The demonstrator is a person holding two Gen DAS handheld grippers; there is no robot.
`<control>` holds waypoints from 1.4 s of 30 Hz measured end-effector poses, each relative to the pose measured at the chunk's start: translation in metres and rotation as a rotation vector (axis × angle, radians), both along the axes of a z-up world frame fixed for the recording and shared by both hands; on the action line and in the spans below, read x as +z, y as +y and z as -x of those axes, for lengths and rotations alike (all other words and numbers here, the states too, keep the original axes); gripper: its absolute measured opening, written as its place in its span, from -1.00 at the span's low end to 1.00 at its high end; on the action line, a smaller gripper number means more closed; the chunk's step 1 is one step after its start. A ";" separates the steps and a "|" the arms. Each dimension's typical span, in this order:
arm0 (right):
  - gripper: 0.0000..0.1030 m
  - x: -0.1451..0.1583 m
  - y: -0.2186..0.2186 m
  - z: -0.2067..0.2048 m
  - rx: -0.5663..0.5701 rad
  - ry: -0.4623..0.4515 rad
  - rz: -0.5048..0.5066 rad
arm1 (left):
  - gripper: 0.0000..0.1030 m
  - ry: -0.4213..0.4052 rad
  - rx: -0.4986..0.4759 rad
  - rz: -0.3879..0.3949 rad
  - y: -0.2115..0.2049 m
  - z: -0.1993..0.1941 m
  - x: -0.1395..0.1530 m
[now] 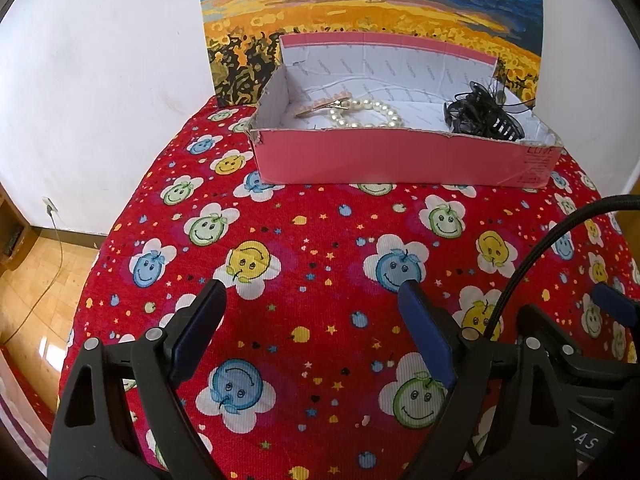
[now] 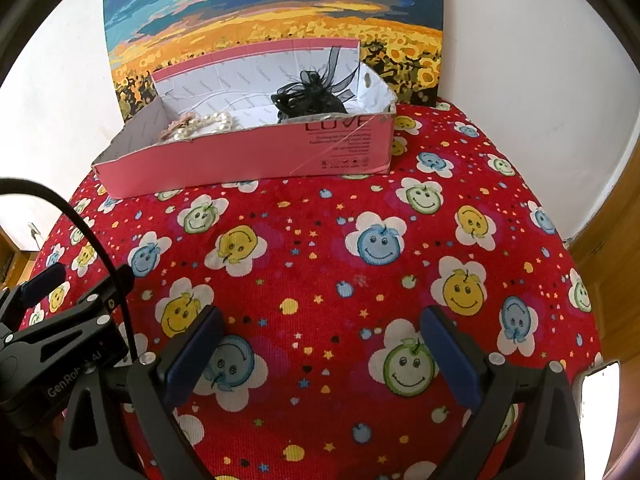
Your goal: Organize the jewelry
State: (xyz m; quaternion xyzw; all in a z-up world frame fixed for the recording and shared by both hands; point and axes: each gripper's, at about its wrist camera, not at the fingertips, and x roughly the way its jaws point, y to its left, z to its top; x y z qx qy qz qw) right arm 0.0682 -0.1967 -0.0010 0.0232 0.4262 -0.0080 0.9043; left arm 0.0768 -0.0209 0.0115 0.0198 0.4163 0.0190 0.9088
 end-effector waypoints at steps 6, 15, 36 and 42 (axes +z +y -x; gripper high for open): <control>0.95 0.001 -0.002 0.000 0.000 -0.002 0.002 | 0.67 -0.001 -0.001 -0.001 0.000 0.000 0.001; 0.95 0.002 -0.002 -0.001 -0.004 -0.005 0.007 | 0.67 -0.002 0.000 -0.002 0.000 0.001 0.001; 0.95 0.003 -0.001 0.000 -0.007 -0.006 0.010 | 0.67 -0.002 0.000 -0.005 0.002 0.000 0.003; 0.95 0.002 -0.001 0.000 -0.006 -0.006 0.011 | 0.67 -0.002 0.000 -0.004 0.002 0.000 0.003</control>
